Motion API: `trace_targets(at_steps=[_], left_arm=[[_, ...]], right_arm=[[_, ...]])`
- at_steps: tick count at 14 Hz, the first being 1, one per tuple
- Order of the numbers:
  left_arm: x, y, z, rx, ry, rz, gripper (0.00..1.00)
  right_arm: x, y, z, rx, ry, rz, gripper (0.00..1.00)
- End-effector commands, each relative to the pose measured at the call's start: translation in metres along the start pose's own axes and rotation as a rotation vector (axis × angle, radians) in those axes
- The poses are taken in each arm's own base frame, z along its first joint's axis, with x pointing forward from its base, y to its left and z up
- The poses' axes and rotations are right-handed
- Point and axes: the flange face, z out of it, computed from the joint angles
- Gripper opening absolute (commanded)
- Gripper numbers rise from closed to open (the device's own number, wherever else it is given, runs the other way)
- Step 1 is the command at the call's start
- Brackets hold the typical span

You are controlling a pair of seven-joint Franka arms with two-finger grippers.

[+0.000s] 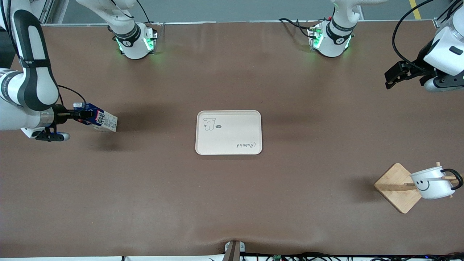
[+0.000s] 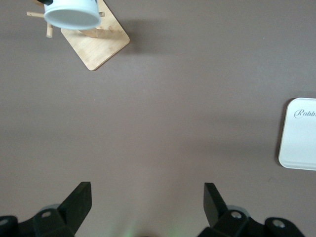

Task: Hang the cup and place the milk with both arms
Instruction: 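Lower the milk carton onto the table and open the right gripper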

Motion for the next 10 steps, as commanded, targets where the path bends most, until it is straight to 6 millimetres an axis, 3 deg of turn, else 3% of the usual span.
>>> trace_targets(at_steps=[1,7,10], left_arm=[[-0.013,-0.013,0.002,-0.020,0.023,0.020,1.00],[-0.011,-0.021,-0.009,-0.065,0.032,-0.005,1.00],[-0.009,-0.013,-0.012,-0.057,0.037,-0.004,1.00]], right_arm=[[-0.003,0.003,-0.001,-0.010,-0.002,0.002,1.00],[-0.005,-0.006,-0.038,-0.010,-0.014,-0.010,1.00],[-0.006,-0.010,-0.051,-0.012,-0.013,-0.017,1.00]])
